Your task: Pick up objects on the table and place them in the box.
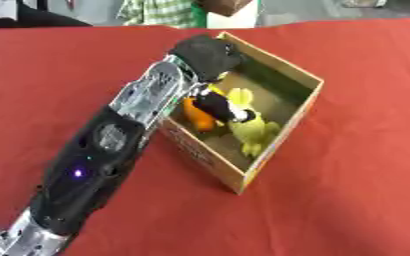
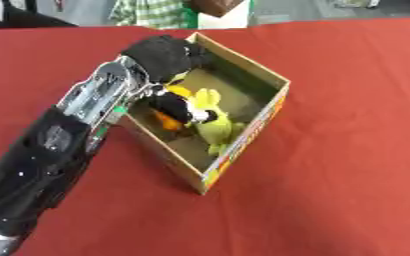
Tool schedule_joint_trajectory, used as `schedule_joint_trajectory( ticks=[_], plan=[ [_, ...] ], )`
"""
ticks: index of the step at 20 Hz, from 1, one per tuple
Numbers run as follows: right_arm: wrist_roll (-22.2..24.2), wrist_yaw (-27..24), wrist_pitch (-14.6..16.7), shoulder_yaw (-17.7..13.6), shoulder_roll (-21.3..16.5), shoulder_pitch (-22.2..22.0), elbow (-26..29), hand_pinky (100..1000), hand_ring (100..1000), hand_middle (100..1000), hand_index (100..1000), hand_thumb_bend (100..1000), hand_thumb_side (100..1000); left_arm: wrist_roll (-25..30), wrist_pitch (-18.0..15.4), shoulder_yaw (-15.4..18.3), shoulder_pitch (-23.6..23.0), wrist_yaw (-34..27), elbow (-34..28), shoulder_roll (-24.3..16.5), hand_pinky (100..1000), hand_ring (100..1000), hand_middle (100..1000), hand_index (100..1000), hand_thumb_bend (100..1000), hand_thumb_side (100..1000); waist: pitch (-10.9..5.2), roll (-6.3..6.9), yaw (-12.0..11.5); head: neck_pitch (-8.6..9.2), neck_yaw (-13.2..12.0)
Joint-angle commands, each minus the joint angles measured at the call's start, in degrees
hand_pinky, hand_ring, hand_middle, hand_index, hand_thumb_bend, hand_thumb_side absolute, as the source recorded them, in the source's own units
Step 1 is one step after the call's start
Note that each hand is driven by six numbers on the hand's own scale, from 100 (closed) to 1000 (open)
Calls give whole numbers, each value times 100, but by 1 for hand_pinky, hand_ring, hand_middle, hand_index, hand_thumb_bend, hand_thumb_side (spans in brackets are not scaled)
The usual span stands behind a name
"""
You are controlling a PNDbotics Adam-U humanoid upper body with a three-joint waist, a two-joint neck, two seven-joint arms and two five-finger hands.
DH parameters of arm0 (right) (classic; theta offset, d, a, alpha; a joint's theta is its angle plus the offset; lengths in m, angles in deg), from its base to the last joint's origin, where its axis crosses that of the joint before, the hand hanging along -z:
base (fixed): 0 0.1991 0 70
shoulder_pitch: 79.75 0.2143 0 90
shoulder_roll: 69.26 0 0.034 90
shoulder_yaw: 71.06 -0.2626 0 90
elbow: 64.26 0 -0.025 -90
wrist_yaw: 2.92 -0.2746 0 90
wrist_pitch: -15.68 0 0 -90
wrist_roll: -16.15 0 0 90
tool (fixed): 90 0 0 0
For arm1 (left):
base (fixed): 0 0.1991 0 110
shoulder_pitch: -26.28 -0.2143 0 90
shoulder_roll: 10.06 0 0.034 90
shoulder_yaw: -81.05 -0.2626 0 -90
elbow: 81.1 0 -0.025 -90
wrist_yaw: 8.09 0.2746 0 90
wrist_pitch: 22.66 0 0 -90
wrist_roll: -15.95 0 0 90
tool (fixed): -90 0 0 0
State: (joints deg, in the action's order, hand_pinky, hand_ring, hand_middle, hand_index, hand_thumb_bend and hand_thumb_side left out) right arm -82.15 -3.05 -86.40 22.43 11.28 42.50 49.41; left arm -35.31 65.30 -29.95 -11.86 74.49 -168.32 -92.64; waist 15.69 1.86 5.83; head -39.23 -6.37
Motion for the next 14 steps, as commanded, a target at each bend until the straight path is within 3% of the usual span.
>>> schedule_joint_trajectory(
  ticks=[1, 4, 6, 9, 14],
  plan=[
    [-43, -27, 1, -85, -85, 54, 92, 806, 801, 757, 924, 100, 998, -192, 130, 183, 45, -299, -399, -125, 858, 930, 927, 1000, 382, 962, -142, -26, -6, 50, 31],
    [-70, -29, 7, -105, -99, 43, 92, 806, 801, 757, 924, 100, 998, -496, 349, 367, -68, -733, -910, -272, 806, 894, 899, 994, 239, 953, -146, -22, -23, 59, 84],
    [-97, -31, 13, -121, -112, 29, 92, 806, 802, 757, 924, 100, 998, -790, 563, 532, -181, -1100, -1315, -402, 757, 860, 870, 967, 100, 889, -146, -19, -38, 64, 140],
    [-138, -40, 30, -144, -132, 4, 92, 806, 802, 762, 924, 100, 997, -1506, 1007, 815, -445, -2042, -1910, -635, 676, 797, 805, 910, 100, 817, -138, -16, -67, 81, 246],
    [-219, -82, 174, -180, -154, -15, 92, 802, 803, 764, 922, 100, 996, -3021, 1640, 1256, -987, -4108, -2482, -1081, 600, 729, 747, 845, 100, 756, -115, -26, -105, 81, 343]
  ],
)
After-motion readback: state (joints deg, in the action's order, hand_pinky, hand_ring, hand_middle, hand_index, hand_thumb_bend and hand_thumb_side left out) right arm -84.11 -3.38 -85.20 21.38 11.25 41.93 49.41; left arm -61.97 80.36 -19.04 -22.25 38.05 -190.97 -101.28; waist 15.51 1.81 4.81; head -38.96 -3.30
